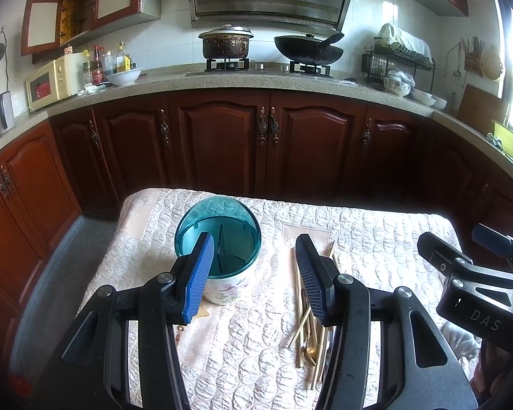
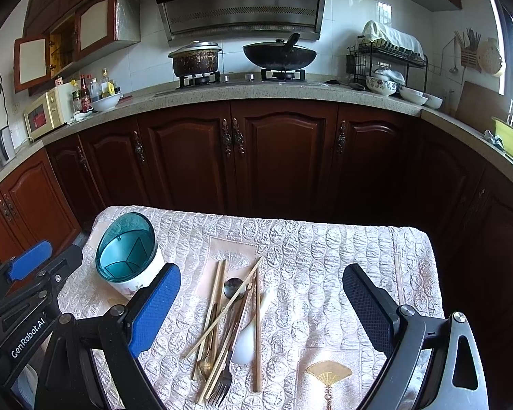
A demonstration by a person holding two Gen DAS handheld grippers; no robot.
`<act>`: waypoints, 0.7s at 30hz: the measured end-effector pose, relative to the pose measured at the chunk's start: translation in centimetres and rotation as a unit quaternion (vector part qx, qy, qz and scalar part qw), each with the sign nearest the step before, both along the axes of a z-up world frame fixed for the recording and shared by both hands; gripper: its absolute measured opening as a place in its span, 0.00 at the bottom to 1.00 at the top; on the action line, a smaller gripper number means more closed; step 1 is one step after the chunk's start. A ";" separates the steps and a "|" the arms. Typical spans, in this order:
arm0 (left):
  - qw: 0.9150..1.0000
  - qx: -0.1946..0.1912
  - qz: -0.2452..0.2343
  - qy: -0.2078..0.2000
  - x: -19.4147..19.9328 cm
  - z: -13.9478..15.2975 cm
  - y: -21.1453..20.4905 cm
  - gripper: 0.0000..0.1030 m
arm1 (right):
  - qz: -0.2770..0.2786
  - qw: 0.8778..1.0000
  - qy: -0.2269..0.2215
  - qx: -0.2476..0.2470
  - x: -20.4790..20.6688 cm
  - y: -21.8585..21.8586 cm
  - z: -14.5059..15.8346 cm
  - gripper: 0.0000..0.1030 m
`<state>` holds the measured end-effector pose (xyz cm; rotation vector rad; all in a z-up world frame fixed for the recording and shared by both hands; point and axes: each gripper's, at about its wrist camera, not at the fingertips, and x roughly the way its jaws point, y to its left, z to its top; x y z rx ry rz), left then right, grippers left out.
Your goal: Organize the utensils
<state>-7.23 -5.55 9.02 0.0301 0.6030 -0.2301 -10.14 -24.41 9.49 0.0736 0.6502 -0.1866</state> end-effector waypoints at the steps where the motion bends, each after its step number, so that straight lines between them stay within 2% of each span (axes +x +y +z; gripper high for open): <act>1: 1.000 0.000 0.001 0.001 0.1 -0.1 0.0 0.48 | 0.001 1.000 0.002 -0.001 0.1 0.0 -0.1 0.92; 21: 1.000 0.007 -0.003 0.024 1.5 -1.9 -0.5 0.48 | 0.003 1.000 0.024 0.009 1.2 -0.6 -2.1 0.92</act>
